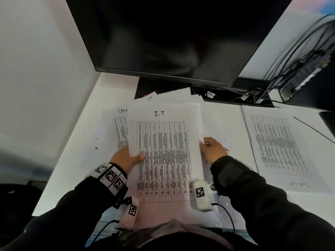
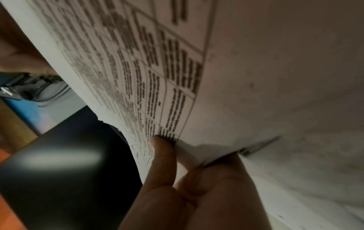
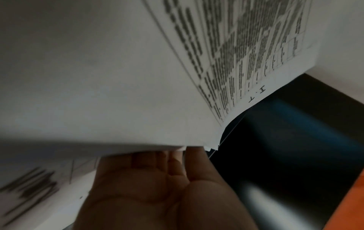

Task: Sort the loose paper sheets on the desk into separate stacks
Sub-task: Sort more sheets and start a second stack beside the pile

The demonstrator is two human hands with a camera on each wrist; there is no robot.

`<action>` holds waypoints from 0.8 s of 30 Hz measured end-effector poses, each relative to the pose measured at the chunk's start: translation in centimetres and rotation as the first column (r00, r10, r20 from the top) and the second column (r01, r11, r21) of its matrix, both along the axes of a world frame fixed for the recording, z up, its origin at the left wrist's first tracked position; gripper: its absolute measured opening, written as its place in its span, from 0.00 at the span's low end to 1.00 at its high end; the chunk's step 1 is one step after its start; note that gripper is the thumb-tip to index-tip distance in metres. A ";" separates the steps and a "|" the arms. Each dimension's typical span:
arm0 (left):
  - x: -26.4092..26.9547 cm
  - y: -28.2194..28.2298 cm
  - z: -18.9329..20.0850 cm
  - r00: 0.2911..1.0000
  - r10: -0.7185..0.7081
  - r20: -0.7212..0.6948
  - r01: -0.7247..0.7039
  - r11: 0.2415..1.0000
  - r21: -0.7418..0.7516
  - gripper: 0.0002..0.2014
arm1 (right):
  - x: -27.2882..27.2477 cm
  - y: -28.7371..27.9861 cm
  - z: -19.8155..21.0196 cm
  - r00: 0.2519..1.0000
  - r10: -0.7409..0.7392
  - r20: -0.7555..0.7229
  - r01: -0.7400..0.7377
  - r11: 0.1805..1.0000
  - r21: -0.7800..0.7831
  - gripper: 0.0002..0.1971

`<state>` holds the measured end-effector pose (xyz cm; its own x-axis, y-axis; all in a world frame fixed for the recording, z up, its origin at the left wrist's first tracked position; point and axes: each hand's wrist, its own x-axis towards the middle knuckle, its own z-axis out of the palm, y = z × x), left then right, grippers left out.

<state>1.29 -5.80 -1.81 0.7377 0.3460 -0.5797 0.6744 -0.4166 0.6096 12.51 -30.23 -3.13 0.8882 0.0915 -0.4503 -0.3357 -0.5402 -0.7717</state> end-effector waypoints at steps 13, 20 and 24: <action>-0.5 -0.4 -1.0 0.985 0.066 0.159 -0.107 0.958 0.266 0.19 | -0.2 -0.3 -0.6 0.991 0.106 -0.087 -0.119 0.981 -0.156 0.08; -1.1 2.5 -1.4 0.986 0.147 0.075 -0.164 0.896 0.413 0.26 | -0.4 -0.7 -0.6 0.984 -0.003 -0.176 0.002 1.000 -0.003 0.10; -0.9 2.9 -1.5 0.952 0.264 0.157 -0.302 0.899 0.317 0.15 | -0.4 -0.8 -0.5 0.980 0.018 -0.197 -0.026 0.999 -0.039 0.14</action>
